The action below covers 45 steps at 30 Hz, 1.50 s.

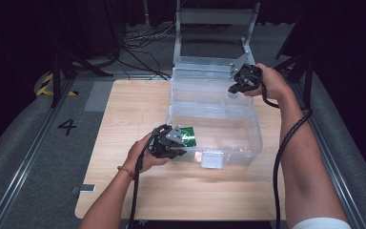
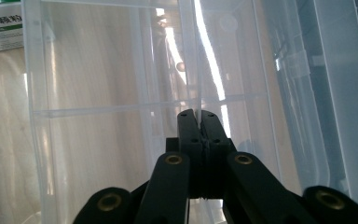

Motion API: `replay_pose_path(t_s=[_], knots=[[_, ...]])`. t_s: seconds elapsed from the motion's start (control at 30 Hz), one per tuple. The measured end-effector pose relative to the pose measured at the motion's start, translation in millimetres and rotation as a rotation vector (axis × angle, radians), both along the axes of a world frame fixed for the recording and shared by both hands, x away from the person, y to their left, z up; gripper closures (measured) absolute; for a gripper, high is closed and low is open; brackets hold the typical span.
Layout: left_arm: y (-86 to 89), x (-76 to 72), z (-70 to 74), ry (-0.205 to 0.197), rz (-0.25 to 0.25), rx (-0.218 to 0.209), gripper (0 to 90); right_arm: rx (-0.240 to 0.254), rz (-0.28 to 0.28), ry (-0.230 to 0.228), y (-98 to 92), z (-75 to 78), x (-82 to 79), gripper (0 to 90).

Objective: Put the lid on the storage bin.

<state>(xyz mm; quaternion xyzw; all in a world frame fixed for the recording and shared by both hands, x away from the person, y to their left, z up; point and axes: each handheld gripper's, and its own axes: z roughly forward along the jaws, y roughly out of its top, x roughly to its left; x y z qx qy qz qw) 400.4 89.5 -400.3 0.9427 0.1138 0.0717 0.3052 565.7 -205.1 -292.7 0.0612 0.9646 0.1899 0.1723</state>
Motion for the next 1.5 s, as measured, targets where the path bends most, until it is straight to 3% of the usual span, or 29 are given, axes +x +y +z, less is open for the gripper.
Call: replay_pose_path(t_s=[0.37, 0.73, 1.5], knots=[[-0.1, -2.2, -0.1, -0.004, 0.007, -0.001, 78.7, -0.011, 0.019, 0.004, 3.3, 11.7, -15.7, 90.0], [-0.5, -5.6, -1.2, -0.011, 0.020, -0.007, 78.7, -0.014, 0.047, -0.022, 6.6, 20.5, -35.0, 90.0], [-0.5, -8.0, -1.5, -0.009, 0.026, -0.002, 77.8, -0.021, 0.085, -0.044, 7.1, 28.0, -65.1, 90.0]])
